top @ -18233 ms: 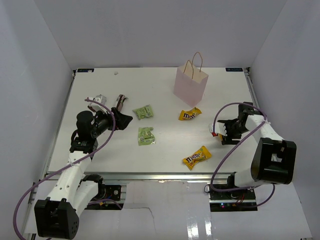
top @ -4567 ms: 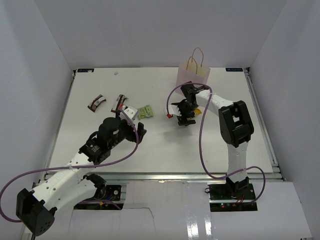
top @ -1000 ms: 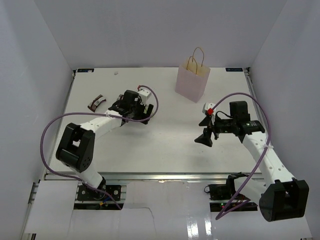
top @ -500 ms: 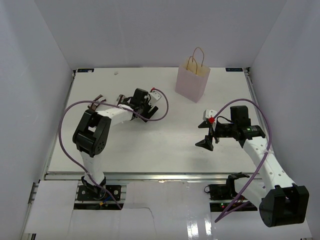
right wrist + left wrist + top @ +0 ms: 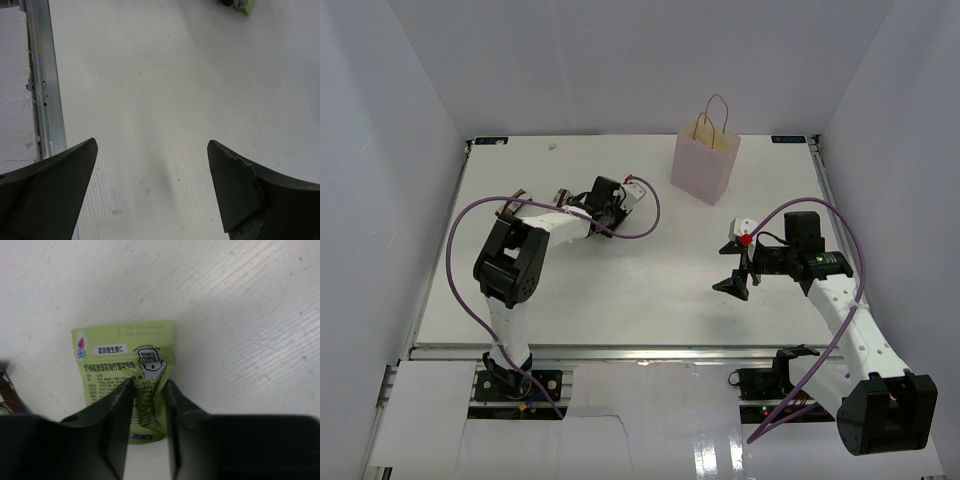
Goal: Place the snacks into the paper bag
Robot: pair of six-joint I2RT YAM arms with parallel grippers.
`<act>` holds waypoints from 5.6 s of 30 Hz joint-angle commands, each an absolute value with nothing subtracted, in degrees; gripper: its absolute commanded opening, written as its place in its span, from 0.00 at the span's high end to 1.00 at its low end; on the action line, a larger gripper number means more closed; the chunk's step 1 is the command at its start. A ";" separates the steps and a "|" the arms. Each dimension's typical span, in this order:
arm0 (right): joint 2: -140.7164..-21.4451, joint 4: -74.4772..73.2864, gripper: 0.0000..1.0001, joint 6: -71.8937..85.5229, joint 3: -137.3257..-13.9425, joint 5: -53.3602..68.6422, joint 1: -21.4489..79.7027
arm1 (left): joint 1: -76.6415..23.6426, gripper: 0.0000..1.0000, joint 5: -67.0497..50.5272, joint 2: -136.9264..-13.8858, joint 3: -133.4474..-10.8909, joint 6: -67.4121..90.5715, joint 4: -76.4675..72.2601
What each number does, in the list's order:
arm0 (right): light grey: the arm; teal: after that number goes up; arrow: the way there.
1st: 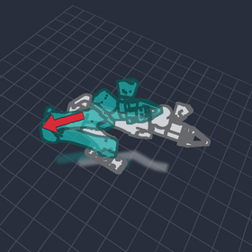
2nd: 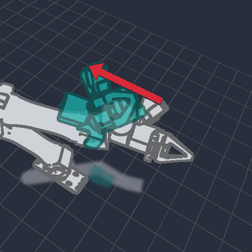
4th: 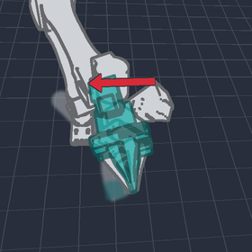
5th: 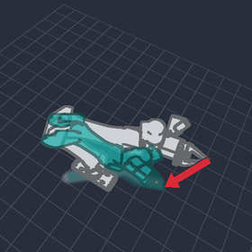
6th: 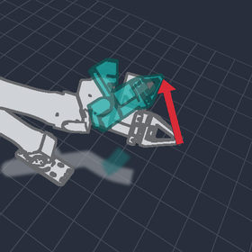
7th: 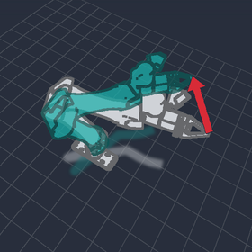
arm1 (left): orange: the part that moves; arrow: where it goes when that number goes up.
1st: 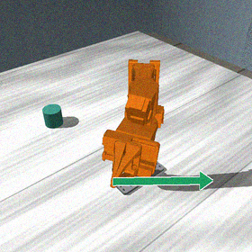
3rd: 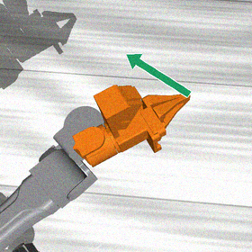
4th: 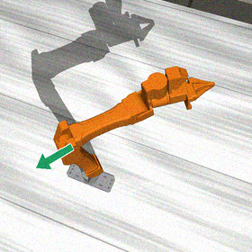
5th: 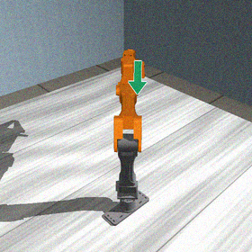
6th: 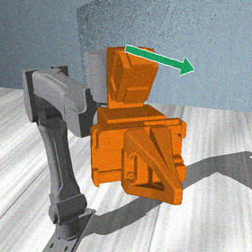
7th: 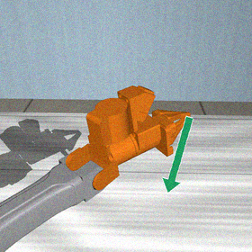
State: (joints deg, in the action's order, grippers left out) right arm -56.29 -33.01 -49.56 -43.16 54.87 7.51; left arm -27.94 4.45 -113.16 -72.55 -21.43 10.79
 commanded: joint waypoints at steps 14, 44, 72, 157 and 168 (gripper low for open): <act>-56.86 -35.50 0.04 -57.72 -41.75 64.68 9.83 | -28.12 0.89 -38.55 -94.05 -59.51 9.74 1.16; -66.35 -29.18 0.27 -75.86 -46.41 56.34 30.76 | -39.55 0.89 -61.79 -88.86 -51.85 17.40 -7.47; -58.27 -23.12 0.92 -67.25 -43.59 50.80 24.90 | -38.94 0.29 -38.73 -73.84 -56.60 9.33 -0.80; -55.02 -22.24 0.02 -41.84 -40.96 54.76 9.67 | -11.78 0.07 19.79 -113.54 -76.63 -4.21 3.60; -54.58 -22.15 0.02 -41.66 -41.66 52.65 9.67 | -11.78 0.30 14.50 -118.57 -79.02 -3.16 8.44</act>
